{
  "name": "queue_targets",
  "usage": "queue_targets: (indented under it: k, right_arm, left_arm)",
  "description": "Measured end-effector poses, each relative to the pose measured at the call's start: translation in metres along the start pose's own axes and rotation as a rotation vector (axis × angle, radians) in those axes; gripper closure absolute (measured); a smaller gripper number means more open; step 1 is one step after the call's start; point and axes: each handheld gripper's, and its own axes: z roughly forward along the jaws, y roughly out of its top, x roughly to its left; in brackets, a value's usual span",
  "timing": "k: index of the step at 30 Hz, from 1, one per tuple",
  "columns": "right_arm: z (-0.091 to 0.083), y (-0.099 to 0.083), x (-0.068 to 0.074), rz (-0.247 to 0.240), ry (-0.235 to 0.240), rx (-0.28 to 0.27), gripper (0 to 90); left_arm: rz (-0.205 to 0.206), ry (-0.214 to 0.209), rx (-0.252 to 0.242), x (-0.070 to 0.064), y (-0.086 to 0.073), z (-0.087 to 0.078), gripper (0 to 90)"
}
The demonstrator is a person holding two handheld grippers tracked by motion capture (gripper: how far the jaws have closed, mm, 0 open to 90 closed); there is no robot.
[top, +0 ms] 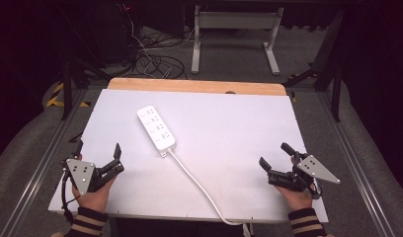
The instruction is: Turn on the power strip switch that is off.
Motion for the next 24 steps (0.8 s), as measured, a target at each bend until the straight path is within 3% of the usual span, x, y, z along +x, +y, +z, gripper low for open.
queue_targets:
  k: [24]
  right_arm:
    - [0.0015,0.0003,0.0002,-0.006,0.005,0.0,5.7]
  left_arm:
    - [0.005,-0.024,0.036,-0.0018,-0.0052,0.0039,0.3]
